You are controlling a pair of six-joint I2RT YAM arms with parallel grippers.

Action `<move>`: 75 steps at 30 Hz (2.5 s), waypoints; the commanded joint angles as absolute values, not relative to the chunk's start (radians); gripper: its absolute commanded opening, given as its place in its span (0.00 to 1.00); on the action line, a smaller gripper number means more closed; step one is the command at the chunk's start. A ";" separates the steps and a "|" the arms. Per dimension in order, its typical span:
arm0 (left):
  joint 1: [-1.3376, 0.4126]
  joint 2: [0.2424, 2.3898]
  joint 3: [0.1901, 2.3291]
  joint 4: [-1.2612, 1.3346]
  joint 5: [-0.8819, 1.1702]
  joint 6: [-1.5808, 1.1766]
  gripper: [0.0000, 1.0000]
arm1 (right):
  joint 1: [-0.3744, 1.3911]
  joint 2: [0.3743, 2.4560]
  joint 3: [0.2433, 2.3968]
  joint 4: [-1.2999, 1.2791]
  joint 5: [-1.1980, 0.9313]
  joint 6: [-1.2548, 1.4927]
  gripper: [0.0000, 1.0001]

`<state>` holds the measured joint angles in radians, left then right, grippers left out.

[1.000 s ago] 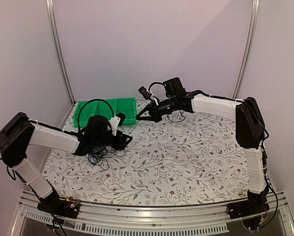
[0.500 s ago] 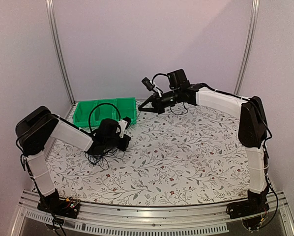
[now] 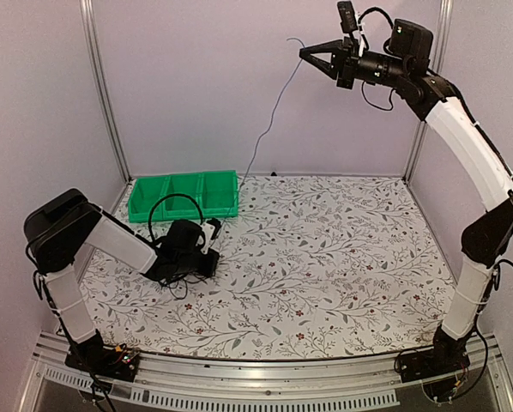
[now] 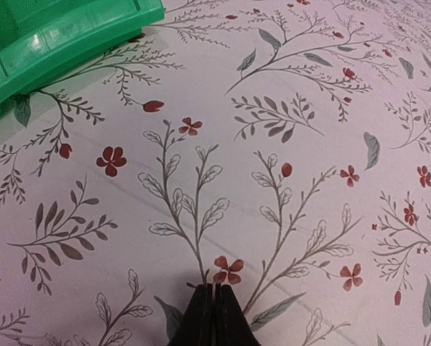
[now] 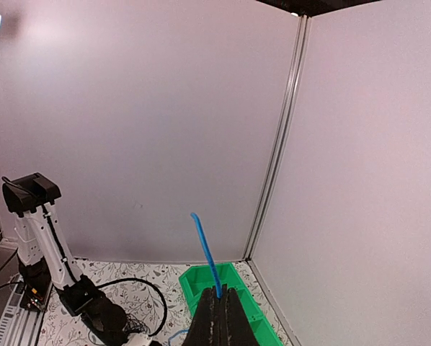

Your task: Untangle the cables

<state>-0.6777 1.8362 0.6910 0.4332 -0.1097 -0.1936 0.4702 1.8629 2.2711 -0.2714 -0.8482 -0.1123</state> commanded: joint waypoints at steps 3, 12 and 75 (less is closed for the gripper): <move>-0.680 1.815 0.650 0.372 -0.092 -0.219 0.00 | 0.479 1.863 2.377 -0.231 -0.770 -0.092 0.00; -0.680 1.795 0.617 0.333 -0.094 -0.222 0.00 | 0.454 1.832 2.492 -0.119 -0.613 -0.153 0.00; -0.691 1.965 1.244 0.391 0.321 -0.181 0.38 | 0.549 1.770 1.784 -0.269 -0.841 -0.084 0.00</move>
<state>-0.6952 1.9335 1.2316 0.2871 0.3317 -0.1364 0.5426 1.7905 1.7298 -0.2913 -0.8257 -0.1108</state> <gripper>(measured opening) 0.401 0.010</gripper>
